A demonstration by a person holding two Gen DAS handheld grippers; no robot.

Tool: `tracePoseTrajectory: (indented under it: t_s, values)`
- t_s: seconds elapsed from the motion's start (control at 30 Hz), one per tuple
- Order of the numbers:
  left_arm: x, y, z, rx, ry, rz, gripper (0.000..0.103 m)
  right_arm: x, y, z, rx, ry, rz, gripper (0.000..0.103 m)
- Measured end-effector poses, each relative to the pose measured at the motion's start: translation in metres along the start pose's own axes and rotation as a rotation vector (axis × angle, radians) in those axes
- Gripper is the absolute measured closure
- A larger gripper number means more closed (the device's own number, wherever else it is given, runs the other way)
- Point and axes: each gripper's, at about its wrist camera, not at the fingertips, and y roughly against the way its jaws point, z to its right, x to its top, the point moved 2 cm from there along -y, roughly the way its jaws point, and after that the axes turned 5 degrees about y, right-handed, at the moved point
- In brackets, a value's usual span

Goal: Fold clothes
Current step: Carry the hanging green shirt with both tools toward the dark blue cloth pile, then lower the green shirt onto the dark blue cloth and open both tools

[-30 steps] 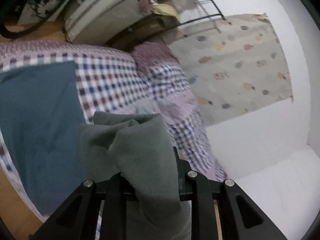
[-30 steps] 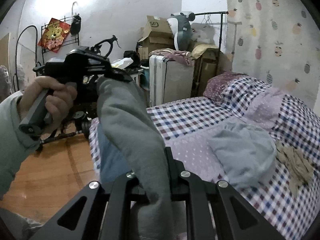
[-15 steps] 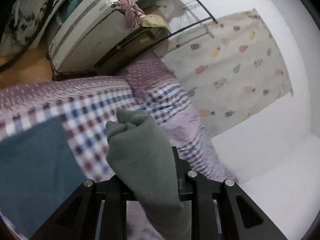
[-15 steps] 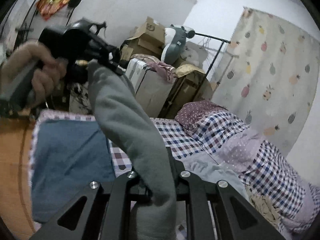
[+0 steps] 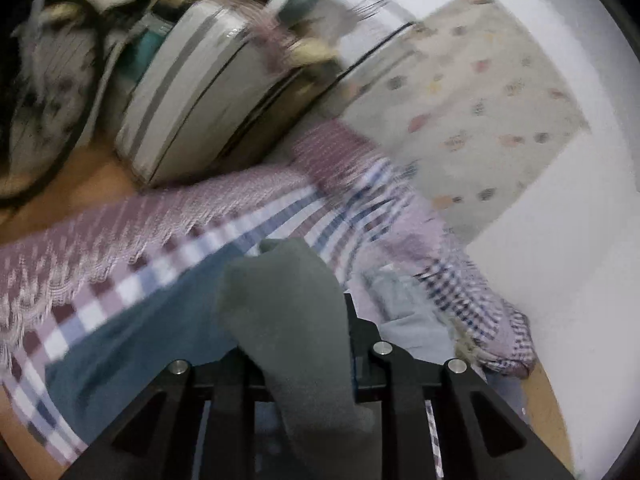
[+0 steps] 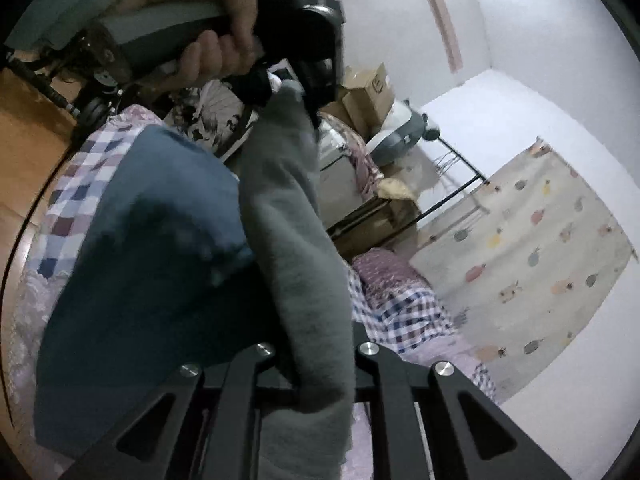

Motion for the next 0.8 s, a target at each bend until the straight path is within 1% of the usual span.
tracePoseTrajectory:
  t_s: [0.03,0.07,0.13,0.17,0.2,0.23,0.3,0.37,0.4,0.43,0.47,0.5,0.53,0.57,0.6,0.63,0.73,0.8]
  values:
    - [-0.002,0.000,-0.008,0.011,-0.003,-0.006,0.083,0.001,0.003,-0.006,-0.005,0.018,0.002,0.093]
    - [-0.005,-0.003,-0.023,0.036,0.025,-0.026,0.083,0.002,0.002,-0.016,0.013,0.042,-0.002,0.093]
    - [-0.017,-0.010,-0.054,0.098,0.087,-0.062,0.083,0.003,-0.001,-0.041,0.060,0.113,-0.032,0.093]
    - [-0.023,-0.013,-0.068,0.128,0.114,-0.077,0.083,0.003,-0.003,-0.054,0.097,0.144,-0.046,0.093]
    - [-0.030,-0.016,-0.083,0.158,0.141,-0.092,0.083,0.005,-0.002,-0.061,0.110,0.162,-0.053,0.093]
    - [-0.035,-0.017,-0.094,0.160,0.165,-0.097,0.083,0.006,0.000,-0.067,0.122,0.174,-0.053,0.093]
    - [-0.040,-0.016,-0.107,0.135,0.203,-0.095,0.081,0.006,0.003,-0.073,0.132,0.193,-0.055,0.093]
    - [-0.043,-0.015,-0.113,0.125,0.216,-0.096,0.075,0.005,0.004,-0.076,0.144,0.198,-0.063,0.093]
    - [-0.043,-0.014,-0.114,0.118,0.225,-0.094,0.075,0.003,0.004,-0.076,0.151,0.199,-0.072,0.092]
    - [-0.042,-0.012,-0.113,0.113,0.240,-0.088,0.072,0.000,0.004,-0.078,0.167,0.199,-0.084,0.092]
    - [-0.040,-0.010,-0.113,0.109,0.257,-0.079,0.066,-0.002,0.003,-0.080,0.186,0.200,-0.096,0.089]
    - [-0.037,-0.004,-0.114,0.102,0.275,-0.061,0.061,-0.005,0.004,-0.080,0.211,0.204,-0.106,0.084]
    - [-0.033,0.005,-0.116,0.094,0.294,-0.039,0.052,-0.007,0.004,-0.081,0.236,0.207,-0.109,0.082]
    - [-0.030,0.014,-0.117,0.084,0.312,-0.016,0.043,-0.009,0.007,-0.082,0.265,0.205,-0.091,0.074]
    - [-0.028,0.022,-0.117,0.082,0.319,0.004,0.040,-0.012,0.013,-0.083,0.303,0.198,-0.087,0.068]
    - [-0.026,0.028,-0.117,0.085,0.320,0.021,0.037,-0.014,0.018,-0.083,0.340,0.190,-0.085,0.067]
    - [-0.025,0.047,-0.115,0.100,0.318,0.037,0.036,-0.022,0.034,-0.075,0.438,0.152,-0.091,0.065]
    - [-0.026,0.061,-0.111,0.112,0.311,0.055,0.032,-0.027,0.045,-0.066,0.489,0.112,-0.094,0.062]
